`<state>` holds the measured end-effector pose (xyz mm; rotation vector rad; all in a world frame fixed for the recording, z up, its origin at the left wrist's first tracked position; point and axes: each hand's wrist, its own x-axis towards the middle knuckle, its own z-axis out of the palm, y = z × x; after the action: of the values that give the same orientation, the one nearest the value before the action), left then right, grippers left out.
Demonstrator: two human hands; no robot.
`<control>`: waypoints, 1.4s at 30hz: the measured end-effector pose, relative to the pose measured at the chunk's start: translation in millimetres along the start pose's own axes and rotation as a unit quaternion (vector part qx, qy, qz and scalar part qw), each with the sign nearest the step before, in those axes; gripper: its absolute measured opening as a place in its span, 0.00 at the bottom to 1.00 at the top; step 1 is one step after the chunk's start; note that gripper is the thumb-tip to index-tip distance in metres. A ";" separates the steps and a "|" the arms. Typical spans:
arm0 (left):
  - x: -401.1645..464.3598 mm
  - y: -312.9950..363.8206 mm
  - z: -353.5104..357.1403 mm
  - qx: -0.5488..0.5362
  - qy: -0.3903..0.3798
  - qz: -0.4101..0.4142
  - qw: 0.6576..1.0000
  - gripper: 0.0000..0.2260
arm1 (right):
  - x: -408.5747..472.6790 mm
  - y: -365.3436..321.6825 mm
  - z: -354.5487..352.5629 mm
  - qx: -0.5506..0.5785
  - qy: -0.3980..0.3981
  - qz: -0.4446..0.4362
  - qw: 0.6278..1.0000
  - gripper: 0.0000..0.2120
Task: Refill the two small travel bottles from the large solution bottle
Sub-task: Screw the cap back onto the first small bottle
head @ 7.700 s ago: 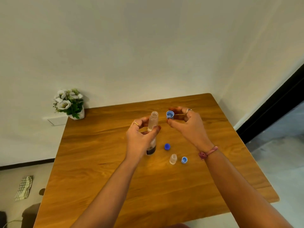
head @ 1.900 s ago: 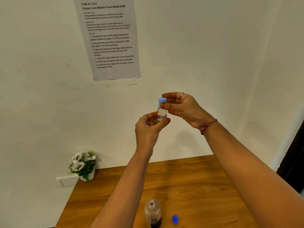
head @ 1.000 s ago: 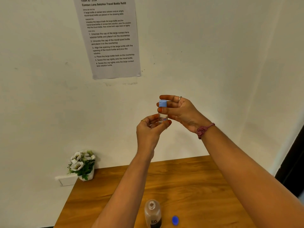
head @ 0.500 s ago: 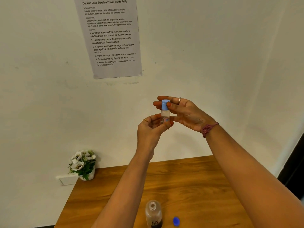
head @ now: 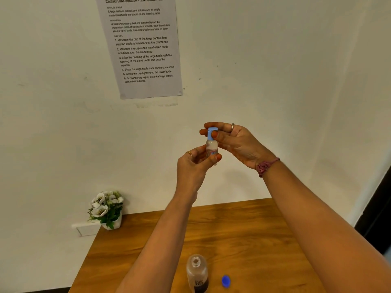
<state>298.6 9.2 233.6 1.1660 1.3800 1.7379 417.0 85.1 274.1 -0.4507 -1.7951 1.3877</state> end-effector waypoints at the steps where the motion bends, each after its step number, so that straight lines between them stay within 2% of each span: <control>1: 0.1 -0.8 0.1 0.005 0.003 0.002 1.000 0.19 | -0.4 0.2 0.2 -0.008 0.008 0.001 1.000 0.12; 17: 0.1 -13.6 1.7 0.042 0.049 0.000 0.998 0.21 | -7.7 1.1 20.0 -0.037 0.080 -0.009 0.996 0.13; 28: -5.7 -19.7 -9.9 0.015 0.010 -0.009 1.000 0.22 | -18.1 8.5 27.0 -0.001 0.067 0.009 0.998 0.16; 31: -13.0 -27.2 -13.6 0.024 0.006 -0.016 1.000 0.20 | -27.7 13.1 28.2 0.039 0.111 0.019 0.993 0.18; 35: -28.0 -44.9 -25.0 0.025 0.004 -0.045 0.999 0.20 | -49.1 33.2 26.1 0.076 0.198 0.046 0.976 0.14; 42: -70.5 -83.3 -43.7 0.028 0.000 -0.108 0.994 0.18 | -101.9 103.4 31.5 0.085 0.296 0.125 0.943 0.10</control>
<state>283.8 -49.0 132.5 1.0052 1.5048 1.5569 435.7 28.6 138.0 -0.9166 -1.1473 1.3713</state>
